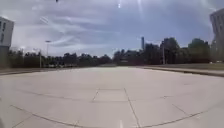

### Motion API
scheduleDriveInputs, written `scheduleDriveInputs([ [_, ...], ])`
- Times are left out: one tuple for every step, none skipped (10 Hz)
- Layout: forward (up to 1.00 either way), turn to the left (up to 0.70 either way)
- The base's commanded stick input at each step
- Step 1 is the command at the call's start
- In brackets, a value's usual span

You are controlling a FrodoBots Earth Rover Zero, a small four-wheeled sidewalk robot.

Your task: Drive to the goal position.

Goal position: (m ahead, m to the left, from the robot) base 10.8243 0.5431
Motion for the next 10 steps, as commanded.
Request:
scheduleDriveInputs([
  [0.50, 0.00],
  [0.50, 0.00],
  [0.50, 0.00],
  [0.50, 0.00],
  [0.50, 0.00],
  [0.50, 0.00],
  [0.50, 0.00],
  [0.50, 0.00],
  [0.50, 0.00],
  [0.50, 0.00],
])
